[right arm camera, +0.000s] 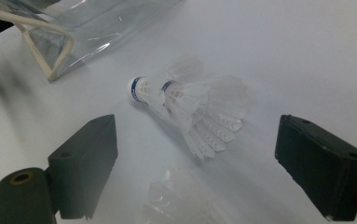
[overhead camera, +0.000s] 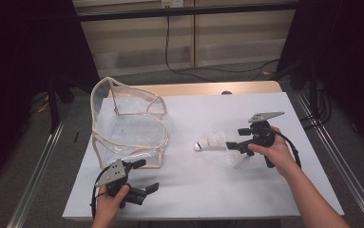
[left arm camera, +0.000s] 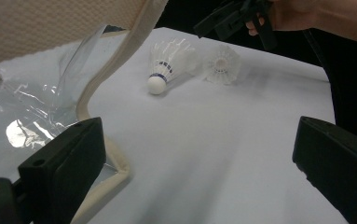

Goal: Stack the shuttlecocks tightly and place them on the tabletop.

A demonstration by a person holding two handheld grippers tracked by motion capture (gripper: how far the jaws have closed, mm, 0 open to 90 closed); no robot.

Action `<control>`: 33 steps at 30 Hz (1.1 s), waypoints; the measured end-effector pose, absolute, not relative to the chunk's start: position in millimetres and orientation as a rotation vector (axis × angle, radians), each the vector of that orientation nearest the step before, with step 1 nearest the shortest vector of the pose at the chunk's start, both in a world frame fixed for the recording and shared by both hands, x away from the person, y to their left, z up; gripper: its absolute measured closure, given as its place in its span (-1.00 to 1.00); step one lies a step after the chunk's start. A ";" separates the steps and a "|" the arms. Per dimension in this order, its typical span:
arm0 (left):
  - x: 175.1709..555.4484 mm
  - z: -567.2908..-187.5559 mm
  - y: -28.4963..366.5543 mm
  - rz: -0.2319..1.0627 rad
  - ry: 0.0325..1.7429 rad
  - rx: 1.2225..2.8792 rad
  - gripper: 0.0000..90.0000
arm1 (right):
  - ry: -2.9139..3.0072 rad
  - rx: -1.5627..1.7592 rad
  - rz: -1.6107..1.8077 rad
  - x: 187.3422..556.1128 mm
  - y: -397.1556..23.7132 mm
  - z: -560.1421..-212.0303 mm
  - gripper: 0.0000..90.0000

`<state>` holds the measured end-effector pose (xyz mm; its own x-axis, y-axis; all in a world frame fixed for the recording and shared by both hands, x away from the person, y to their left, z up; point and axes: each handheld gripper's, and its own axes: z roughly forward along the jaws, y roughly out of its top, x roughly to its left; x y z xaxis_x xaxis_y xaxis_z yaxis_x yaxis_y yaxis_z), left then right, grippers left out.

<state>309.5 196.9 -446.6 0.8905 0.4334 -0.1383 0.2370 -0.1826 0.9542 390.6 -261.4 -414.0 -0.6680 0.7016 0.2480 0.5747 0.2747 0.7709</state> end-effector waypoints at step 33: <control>309.2 -446.2 196.5 0.191 0.510 1.766 -0.94 | 2.400 1.171 1.290 372.7 -257.8 -415.2 -0.75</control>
<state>309.2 196.5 -446.2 0.8893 0.4354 -0.1400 0.2367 -0.1763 0.9554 372.7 -257.8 -415.2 -0.6752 0.7103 0.1991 0.5580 0.3153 0.7676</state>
